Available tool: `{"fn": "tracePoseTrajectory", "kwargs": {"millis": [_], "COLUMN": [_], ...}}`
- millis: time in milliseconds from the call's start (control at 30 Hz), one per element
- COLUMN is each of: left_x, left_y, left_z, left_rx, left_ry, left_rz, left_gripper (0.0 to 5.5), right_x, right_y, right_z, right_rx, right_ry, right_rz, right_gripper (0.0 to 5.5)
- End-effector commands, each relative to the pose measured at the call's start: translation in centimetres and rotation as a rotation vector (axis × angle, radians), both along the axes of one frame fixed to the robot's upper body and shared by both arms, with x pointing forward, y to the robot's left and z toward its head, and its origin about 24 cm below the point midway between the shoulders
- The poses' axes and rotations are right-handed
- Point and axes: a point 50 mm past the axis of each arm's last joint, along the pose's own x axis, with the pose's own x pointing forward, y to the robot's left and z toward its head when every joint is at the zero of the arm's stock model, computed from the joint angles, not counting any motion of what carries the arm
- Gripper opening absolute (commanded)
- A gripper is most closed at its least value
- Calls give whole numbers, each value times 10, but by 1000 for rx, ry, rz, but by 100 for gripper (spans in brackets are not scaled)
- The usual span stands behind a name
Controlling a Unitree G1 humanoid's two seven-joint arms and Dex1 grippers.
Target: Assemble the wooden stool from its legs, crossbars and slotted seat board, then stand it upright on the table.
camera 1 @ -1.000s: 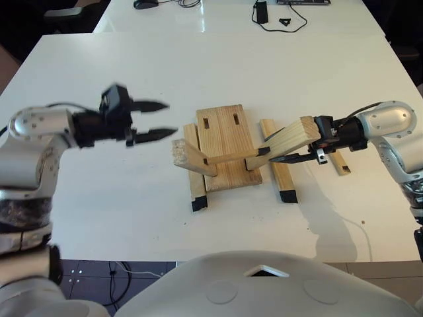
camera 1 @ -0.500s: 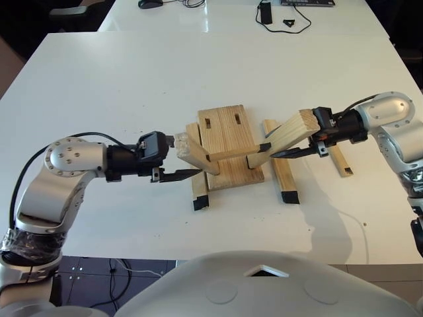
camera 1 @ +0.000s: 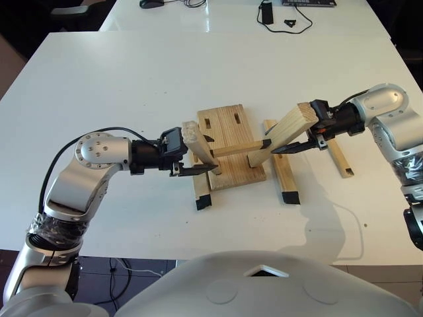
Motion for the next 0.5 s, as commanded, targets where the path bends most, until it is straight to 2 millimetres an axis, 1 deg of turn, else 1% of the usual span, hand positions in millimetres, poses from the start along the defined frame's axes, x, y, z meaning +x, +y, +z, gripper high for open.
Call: {"fn": "tracePoseTrajectory", "kwargs": {"millis": [33,133,267,500], "left_x": [-13,-13,-11,-12], "left_y": [-46,-51,-63,-71], "left_z": [-1,-1,3,8], "left_rx": [-38,-45,-67,-93], "left_ry": [-25,-26,-37,-37], "left_rz": [-189,-200,-231,-260], "left_gripper": [313,313,313,313], "right_x": [-26,-27,-30,-36], "right_y": [40,46,56,63], "right_z": [-50,-46,-43,-45], "right_rx": [-244,-223,-192,-166], "right_ry": [129,149,161,175], "right_rz": [193,212,234,223], "right_gripper": [201,201,201,201]}}
